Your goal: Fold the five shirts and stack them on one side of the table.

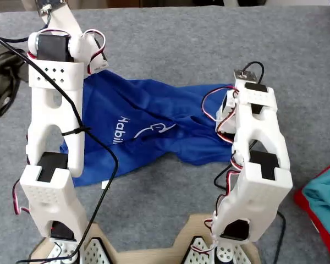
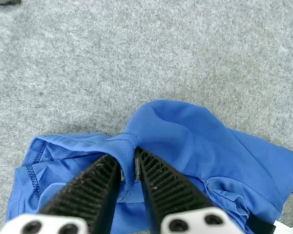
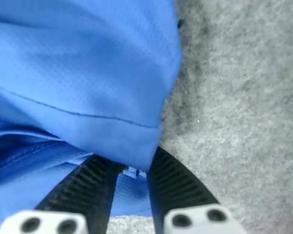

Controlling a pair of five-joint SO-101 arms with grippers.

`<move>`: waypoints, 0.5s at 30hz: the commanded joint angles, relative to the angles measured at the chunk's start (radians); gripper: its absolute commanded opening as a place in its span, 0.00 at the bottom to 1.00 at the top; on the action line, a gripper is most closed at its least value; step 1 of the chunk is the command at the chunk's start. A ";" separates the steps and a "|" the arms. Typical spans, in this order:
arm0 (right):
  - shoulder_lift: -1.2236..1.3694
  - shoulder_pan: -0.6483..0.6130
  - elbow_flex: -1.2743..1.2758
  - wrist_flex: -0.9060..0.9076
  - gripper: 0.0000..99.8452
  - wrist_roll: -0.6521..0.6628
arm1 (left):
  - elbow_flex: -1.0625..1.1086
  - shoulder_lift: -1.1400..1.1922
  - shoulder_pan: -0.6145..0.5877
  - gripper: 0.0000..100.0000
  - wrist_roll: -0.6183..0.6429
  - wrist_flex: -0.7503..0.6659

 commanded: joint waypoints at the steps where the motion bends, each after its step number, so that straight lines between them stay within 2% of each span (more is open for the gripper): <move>1: -0.073 0.004 -0.045 0.017 0.05 -0.009 | -0.017 -0.010 -0.009 0.02 -0.006 0.011; 11: -0.140 0.001 -0.041 0.046 0.06 -0.009 | -0.018 -0.018 -0.009 0.02 -0.006 0.011; 15: -0.147 0.001 -0.041 0.049 0.14 -0.032 | -0.018 -0.018 -0.009 0.02 -0.006 0.011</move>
